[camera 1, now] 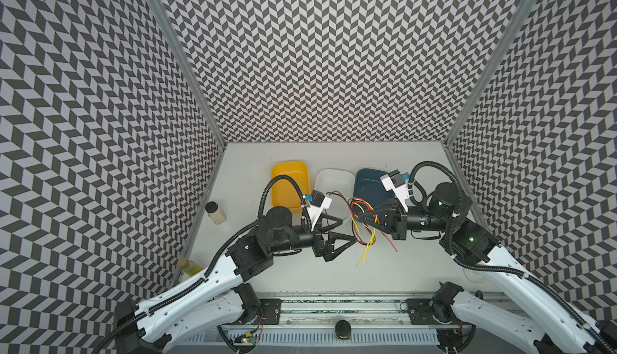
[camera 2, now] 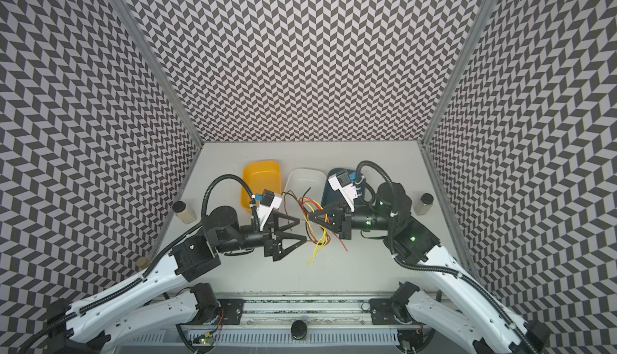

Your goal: Untangle the cables

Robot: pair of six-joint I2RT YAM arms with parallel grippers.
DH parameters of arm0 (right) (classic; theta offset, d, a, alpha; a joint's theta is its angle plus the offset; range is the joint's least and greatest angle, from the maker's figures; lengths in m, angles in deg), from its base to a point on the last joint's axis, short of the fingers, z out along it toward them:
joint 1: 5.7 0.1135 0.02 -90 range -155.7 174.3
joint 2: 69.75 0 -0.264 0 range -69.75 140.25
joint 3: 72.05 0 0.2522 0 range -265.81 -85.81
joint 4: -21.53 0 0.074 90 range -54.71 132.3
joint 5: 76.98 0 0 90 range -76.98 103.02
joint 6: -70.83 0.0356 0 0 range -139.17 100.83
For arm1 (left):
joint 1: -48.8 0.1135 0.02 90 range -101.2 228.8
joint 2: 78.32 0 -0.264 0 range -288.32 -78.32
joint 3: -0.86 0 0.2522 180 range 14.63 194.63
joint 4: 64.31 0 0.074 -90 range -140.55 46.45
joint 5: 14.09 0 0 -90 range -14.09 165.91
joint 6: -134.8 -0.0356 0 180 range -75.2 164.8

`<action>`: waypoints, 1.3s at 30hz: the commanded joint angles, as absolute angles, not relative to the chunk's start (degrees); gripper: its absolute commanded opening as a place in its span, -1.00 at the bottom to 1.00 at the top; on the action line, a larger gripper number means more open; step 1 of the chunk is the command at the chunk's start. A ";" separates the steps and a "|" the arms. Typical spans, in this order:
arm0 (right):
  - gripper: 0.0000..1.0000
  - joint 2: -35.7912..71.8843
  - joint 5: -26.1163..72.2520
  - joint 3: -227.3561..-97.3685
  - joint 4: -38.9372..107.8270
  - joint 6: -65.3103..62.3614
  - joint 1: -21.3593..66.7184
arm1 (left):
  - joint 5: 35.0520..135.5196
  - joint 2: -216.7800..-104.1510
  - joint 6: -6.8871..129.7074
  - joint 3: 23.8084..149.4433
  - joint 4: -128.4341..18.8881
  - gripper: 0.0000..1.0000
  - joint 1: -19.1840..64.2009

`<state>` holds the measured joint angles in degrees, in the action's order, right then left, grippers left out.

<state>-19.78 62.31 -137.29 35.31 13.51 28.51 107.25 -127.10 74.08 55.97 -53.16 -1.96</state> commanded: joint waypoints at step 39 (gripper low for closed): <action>-1.00 -22.44 67.51 -134.97 27.54 15.59 28.29 | 99.65 -131.62 80.23 51.37 -71.78 -0.11 -7.48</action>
<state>-20.76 67.60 -134.74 30.39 16.25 28.51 99.33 -131.88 80.07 51.81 -70.08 -7.17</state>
